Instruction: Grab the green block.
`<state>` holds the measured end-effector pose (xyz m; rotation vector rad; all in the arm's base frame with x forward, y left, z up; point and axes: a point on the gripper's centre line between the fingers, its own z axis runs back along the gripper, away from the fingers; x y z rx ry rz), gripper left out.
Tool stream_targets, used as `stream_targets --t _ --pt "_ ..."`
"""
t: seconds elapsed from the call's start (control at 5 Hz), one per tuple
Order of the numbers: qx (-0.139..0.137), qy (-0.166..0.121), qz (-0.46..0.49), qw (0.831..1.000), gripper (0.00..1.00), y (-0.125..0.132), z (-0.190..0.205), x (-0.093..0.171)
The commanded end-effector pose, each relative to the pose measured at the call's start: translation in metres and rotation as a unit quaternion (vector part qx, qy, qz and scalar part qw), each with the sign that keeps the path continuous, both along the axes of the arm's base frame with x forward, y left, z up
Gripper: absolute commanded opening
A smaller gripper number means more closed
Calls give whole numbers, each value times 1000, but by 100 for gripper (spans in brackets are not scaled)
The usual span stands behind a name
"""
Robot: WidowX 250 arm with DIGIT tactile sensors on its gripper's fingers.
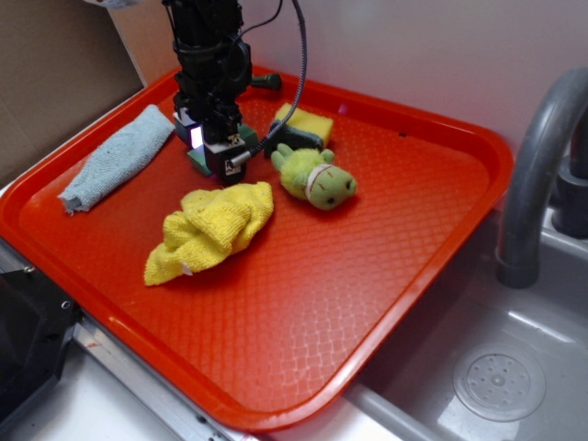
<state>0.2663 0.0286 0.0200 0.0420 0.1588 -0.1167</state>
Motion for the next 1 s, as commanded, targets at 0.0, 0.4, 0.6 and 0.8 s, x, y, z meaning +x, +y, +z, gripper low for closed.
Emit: stream_targets --t 0.0,0.4,0.6,0.8 --pt "56 24 63 996 0 -29 87 -26" --pt "27 -3 73 997 0 -59 154 -56" --pt "36 -45 90 994 0 -67 182 -69" --pt "21 -47 60 997 0 -67 171 -67"
